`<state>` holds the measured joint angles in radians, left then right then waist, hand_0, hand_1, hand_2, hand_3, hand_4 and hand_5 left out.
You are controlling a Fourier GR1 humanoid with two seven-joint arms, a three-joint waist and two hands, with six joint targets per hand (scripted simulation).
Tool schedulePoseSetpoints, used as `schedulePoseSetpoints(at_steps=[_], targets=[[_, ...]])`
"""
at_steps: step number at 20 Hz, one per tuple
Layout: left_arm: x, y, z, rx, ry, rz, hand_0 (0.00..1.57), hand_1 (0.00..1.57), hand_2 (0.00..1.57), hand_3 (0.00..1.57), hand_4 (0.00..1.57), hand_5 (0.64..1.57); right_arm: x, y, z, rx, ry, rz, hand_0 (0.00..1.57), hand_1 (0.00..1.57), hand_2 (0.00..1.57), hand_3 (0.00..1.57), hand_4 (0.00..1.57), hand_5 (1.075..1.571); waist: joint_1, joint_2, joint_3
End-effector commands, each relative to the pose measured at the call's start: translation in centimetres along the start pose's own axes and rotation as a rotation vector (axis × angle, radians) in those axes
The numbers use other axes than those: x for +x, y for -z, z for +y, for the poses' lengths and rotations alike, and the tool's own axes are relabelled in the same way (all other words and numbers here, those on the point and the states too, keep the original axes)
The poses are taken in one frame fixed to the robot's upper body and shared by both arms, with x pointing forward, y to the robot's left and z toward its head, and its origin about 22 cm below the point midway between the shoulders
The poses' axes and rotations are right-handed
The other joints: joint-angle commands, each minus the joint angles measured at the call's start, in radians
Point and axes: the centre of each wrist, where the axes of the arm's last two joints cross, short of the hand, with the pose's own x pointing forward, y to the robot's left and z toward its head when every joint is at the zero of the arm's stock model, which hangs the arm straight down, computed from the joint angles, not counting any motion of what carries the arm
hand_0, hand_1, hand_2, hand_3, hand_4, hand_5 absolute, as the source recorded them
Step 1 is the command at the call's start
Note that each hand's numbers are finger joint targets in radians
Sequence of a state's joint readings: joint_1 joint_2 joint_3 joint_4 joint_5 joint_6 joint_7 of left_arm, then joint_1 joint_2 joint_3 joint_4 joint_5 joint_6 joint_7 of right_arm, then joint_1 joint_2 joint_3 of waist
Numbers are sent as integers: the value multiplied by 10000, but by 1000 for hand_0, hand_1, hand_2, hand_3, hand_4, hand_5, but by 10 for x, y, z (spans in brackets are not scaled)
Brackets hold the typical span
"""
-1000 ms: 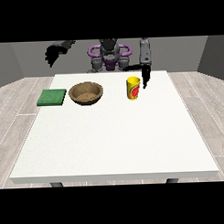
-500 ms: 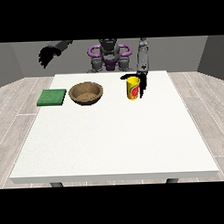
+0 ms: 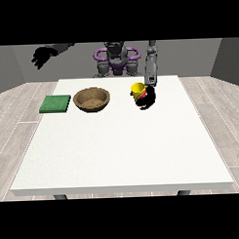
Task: Pick the cup and pour the ball into the bowl, then pick the bowl and place it on the pad
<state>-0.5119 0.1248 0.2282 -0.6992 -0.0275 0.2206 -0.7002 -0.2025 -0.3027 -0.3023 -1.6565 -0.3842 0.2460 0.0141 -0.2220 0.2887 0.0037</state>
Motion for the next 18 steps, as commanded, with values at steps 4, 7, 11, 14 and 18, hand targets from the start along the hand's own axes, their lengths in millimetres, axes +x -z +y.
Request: schedulePoseSetpoints(at_steps=[4, 7, 11, 14, 18], targets=[[9, 22, -6, -273, 1556, 467, 1285, 1285, 1571, 1571, 1408, 1413, 4, 0, -25, -286, 156, 632, 0, 0, 0, 182, 634, 1566, 70, -742, -35], [15, 16, -35, -770, 2594, 1173, 1269, 1269, 1571, 1571, 1413, 1430, -25, -22, -46, -796, -7, 2109, 0, 0, 0, 311, 642, 1566, 439, -2278, -12], [34, 29, -69, -1112, 5224, 75, 1313, 1313, 1571, 1571, 1399, 1502, -20, -8, -49, -588, 82, 2305, 0, 0, 0, 302, 638, 1564, 214, -2436, 5], [31, 22, -84, -1698, 7443, -717, 1362, 1362, 1571, 1571, 1448, 1533, -30, -7, -50, -685, 347, 2436, 0, 0, 0, 174, 643, 1562, 323, -2383, 26], [44, 26, -116, -2350, 8682, -339, 1362, 1362, 1571, 1571, 1448, 1533, -41, -18, -70, -1052, 316, 2600, 0, 0, 0, 83, 675, 1561, 731, -2808, -10]])
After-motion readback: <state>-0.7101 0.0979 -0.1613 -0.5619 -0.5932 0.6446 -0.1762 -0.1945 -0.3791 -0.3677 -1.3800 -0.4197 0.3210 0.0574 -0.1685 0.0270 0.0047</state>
